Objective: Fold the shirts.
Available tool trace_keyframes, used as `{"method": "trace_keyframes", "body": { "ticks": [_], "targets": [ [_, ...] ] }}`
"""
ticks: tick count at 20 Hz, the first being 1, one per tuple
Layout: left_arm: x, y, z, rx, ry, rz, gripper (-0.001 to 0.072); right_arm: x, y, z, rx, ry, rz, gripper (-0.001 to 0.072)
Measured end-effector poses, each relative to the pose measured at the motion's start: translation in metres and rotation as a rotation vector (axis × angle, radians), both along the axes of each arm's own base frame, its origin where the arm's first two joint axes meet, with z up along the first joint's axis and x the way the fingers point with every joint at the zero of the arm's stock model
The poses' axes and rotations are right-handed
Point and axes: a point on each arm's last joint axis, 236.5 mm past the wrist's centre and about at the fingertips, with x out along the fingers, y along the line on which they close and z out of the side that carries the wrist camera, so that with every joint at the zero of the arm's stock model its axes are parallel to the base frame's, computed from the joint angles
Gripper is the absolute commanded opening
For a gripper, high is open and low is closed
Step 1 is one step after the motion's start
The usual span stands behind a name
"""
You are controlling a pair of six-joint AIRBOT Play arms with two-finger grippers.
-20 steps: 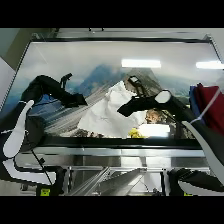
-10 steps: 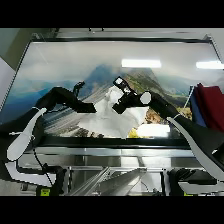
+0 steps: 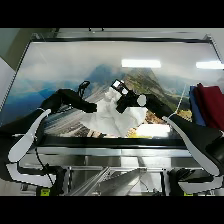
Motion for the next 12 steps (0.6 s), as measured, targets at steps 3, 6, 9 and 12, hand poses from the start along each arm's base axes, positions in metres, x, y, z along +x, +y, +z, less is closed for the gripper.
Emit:
{"method": "trace_keyframes", "body": {
  "ticks": [3,6,9,12],
  "targets": [
    [0.004,0.006,0.004,-0.013,0.002,0.027,0.0011,0.0,0.0,0.011,0.019,0.002,-0.023,0.0025],
    [0.024,0.01,0.039,-0.071,-0.067,0.064,0.0012,0.006,-0.008,0.069,0.097,-0.064,-0.076,0.0025],
    [0.055,0.022,0.127,-0.144,-0.238,0.097,0.0011,0.02,-0.046,0.179,0.242,-0.238,-0.199,0.0025],
    [0.064,0.041,0.238,-0.199,-0.428,0.134,0.0012,0.01,-0.112,0.295,0.383,-0.434,-0.341,0.0025]
  ]
}}
